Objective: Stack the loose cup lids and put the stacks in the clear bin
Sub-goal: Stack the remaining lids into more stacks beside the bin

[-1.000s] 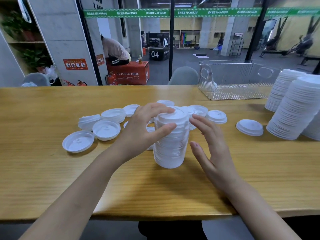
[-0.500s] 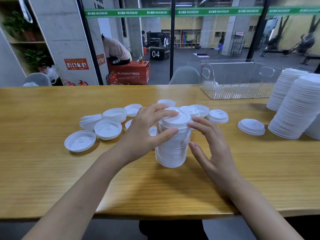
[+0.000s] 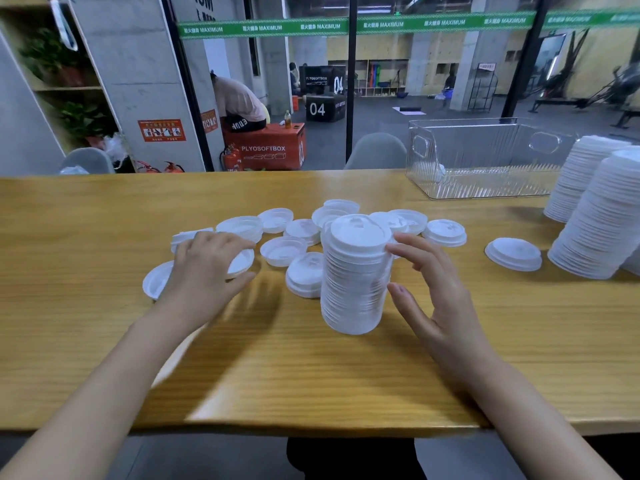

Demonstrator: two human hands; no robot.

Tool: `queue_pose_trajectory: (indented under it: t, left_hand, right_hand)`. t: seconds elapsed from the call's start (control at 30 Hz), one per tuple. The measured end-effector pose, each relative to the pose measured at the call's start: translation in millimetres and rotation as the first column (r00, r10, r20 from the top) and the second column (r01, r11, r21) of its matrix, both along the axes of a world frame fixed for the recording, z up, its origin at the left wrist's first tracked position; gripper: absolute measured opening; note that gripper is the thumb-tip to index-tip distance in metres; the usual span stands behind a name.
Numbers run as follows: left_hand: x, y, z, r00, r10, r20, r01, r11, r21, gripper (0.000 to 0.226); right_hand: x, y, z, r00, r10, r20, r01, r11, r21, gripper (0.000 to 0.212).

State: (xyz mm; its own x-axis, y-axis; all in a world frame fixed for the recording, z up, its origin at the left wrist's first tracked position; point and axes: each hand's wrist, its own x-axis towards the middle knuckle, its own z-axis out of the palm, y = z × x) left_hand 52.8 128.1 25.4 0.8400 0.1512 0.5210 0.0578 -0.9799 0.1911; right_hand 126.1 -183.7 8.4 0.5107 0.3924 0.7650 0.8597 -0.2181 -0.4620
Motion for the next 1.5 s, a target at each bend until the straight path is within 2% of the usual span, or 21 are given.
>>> queue_pose_trajectory:
  t: [0.1, 0.17, 0.23, 0.33, 0.4, 0.43, 0.47, 0.5, 0.53, 0.57, 0.6, 0.63, 0.67, 0.7, 0.73, 0.8, 0.87, 0.97, 1.07, 1.17, 1.5]
  left_hand:
    - [5, 18, -14, 0.994, 0.074, -0.08, -0.054, 0.971, 0.232, 0.043]
    - [9, 24, -19, 0.997, 0.077, -0.025, -0.064, 0.941, 0.333, 0.045]
    - [11, 23, -22, 0.998, 0.055, 0.04, -0.066, 0.919, 0.39, 0.046]
    - [11, 20, -22, 0.991, -0.011, 0.132, -0.041, 0.922, 0.386, 0.042]
    - [5, 9, -13, 0.983, -0.062, 0.173, 0.021, 0.974, 0.227, 0.029]
    - [1, 1, -5, 0.978, -0.073, 0.197, 0.066, 0.997, 0.044, 0.023]
    - [-4, -7, 4, 0.972, -0.074, 0.225, 0.121, 0.972, -0.2, 0.019]
    - [-6, -14, 12, 0.966, -0.068, 0.248, 0.177, 0.875, -0.45, 0.018]
    - [-8, -17, 17, 0.967, -0.054, 0.25, 0.21, 0.724, -0.657, 0.018]
    - [-8, -17, 18, 0.972, -0.037, 0.231, 0.21, 0.571, -0.794, 0.019]
    - [-8, -14, 17, 0.981, -0.031, 0.19, 0.183, 0.451, -0.873, 0.019]
    - [-8, -12, 15, 0.989, -0.031, 0.145, 0.146, 0.374, -0.916, 0.018]
    - [-9, -10, 11, 0.994, -0.036, 0.108, 0.114, 0.352, -0.929, 0.017]
    - [-10, -9, 6, 0.997, -0.031, 0.076, 0.082, 0.374, -0.924, 0.017]
    - [-11, -8, 1, 0.999, -0.016, 0.044, 0.047, 0.452, -0.891, 0.017]
    - [-15, -8, -5, 0.999, 0.032, 0.001, -0.021, 0.689, -0.724, 0.021]
    - [-19, -10, -9, 1.0, 0.022, 0.017, -0.008, 0.801, -0.598, 0.024]
    - [-24, -12, -13, 0.999, -0.025, -0.021, 0.009, 0.815, -0.579, 0.02]
    - [-26, -14, -16, 0.992, -0.057, -0.109, -0.01, 0.847, -0.531, 0.04]
    - [-26, -14, -17, 0.988, -0.09, -0.124, 0.017, 0.87, -0.494, 0.05]
    - [-25, -20, -12, 0.995, -0.073, 0.071, 0.098, 0.883, -0.458, 0.044]
  right_hand:
    - [-1, 0, 0, 1.0, 0.002, -0.008, -0.002, 1.0, 0.005, 0.038]
    - [-1, 1, 0, 1.0, 0.003, -0.009, -0.003, 1.0, 0.006, 0.039]
    - [0, 1, 0, 1.0, 0.003, -0.008, -0.003, 1.0, 0.007, 0.039]
    - [1, 1, -1, 1.0, 0.004, -0.008, -0.004, 1.0, 0.012, 0.039]
    - [2, 1, -1, 1.0, 0.005, -0.008, -0.005, 1.0, 0.013, 0.039]
    - [2, 1, -2, 1.0, 0.005, -0.009, -0.005, 1.0, 0.014, 0.039]
    - [2, 1, -2, 1.0, 0.006, -0.01, -0.006, 1.0, 0.015, 0.039]
    - [2, 1, -2, 1.0, 0.006, -0.01, -0.006, 1.0, 0.015, 0.039]
    - [2, 1, -2, 1.0, 0.006, -0.01, -0.006, 1.0, 0.016, 0.039]
    - [2, 1, -2, 1.0, 0.008, -0.011, -0.008, 1.0, 0.018, 0.039]
    - [2, 1, -1, 1.0, 0.01, -0.012, -0.01, 1.0, 0.02, 0.039]
    - [2, 1, -1, 1.0, 0.012, -0.012, -0.011, 1.0, 0.022, 0.039]
    - [2, 1, -1, 1.0, 0.013, -0.012, -0.012, 1.0, 0.023, 0.039]
    - [2, 1, -2, 1.0, 0.013, -0.012, -0.013, 1.0, 0.023, 0.039]
    - [2, 1, -2, 1.0, 0.012, -0.013, -0.012, 1.0, 0.023, 0.039]
    - [2, 1, -2, 1.0, 0.008, -0.017, -0.008, 1.0, 0.023, 0.039]
    - [2, 1, -2, 1.0, 0.005, -0.02, -0.005, 1.0, 0.021, 0.039]
    - [1, 1, -1, 1.0, 0.007, -0.022, -0.006, 1.0, 0.018, 0.039]
    - [1, 1, -1, 1.0, 0.006, -0.018, -0.006, 1.0, 0.019, 0.039]
    - [1, 1, -1, 1.0, 0.006, -0.026, -0.006, 1.0, 0.022, 0.039]
    - [-1, 1, 0, 1.0, 0.011, -0.028, -0.01, 1.0, 0.016, 0.038]
